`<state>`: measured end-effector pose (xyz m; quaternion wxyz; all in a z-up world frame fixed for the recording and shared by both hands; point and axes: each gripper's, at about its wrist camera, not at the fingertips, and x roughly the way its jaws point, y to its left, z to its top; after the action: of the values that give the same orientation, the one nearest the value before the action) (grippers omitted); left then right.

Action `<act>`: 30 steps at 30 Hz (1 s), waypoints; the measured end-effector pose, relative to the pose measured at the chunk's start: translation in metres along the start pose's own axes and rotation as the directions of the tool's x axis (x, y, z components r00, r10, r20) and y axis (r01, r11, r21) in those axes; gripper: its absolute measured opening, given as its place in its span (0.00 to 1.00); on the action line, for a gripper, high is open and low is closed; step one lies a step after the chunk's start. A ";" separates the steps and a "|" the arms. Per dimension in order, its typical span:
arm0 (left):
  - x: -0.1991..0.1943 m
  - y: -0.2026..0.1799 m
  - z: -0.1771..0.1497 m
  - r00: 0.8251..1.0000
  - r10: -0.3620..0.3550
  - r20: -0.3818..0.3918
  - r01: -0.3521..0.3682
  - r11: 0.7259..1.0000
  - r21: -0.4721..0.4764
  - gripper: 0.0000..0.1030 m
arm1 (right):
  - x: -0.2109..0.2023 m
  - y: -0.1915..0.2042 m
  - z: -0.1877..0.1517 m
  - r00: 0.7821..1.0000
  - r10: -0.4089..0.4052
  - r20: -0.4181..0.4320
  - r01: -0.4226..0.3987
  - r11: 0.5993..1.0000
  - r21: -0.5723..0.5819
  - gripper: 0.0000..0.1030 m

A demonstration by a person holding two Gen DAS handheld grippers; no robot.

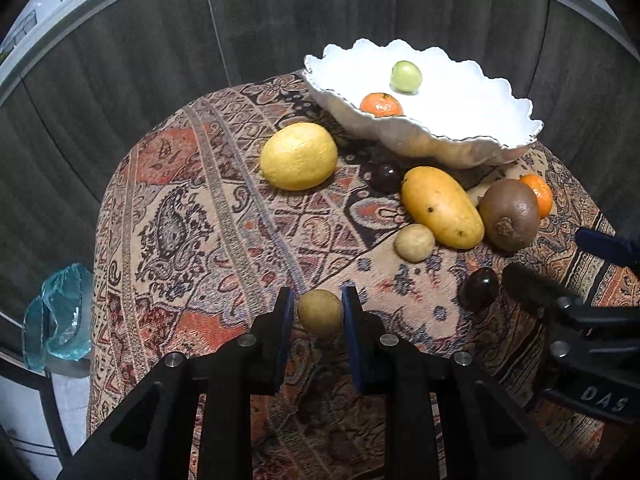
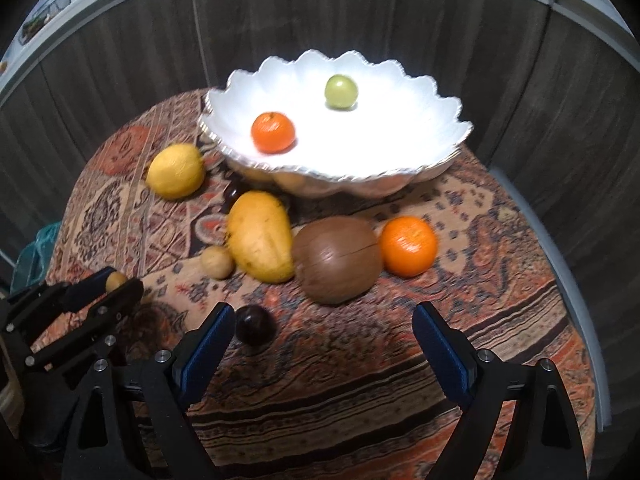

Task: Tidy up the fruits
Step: 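Grasp the small round fruit with the left tool while the right tool grasps the dark plum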

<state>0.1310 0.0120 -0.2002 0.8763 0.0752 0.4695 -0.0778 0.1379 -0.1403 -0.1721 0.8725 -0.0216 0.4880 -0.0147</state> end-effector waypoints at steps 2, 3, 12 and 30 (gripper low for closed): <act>0.001 0.004 -0.001 1.000 -0.002 -0.001 0.002 1.000 -0.007 0.24 | 0.004 0.004 -0.001 1.000 0.013 -0.017 -0.013 1.000 0.000 0.81; 0.002 0.006 -0.001 1.000 -0.003 0.001 0.003 1.000 -0.010 0.24 | 0.008 0.008 -0.002 0.999 0.018 -0.029 -0.018 1.000 -0.002 0.80; 0.003 0.019 -0.003 1.000 -0.009 0.004 0.010 0.999 -0.043 0.24 | 0.028 0.025 -0.005 0.995 0.048 -0.087 -0.049 0.999 -0.003 0.58; -0.008 0.012 0.005 0.999 -0.032 0.011 0.032 0.998 -0.049 0.24 | 0.018 0.021 0.000 0.995 0.089 -0.035 -0.088 0.996 0.014 0.29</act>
<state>0.1331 0.0237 -0.1905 0.8790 0.0457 0.4678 -0.0806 0.1472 -0.1201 -0.1881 0.8636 0.0056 0.5038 0.0206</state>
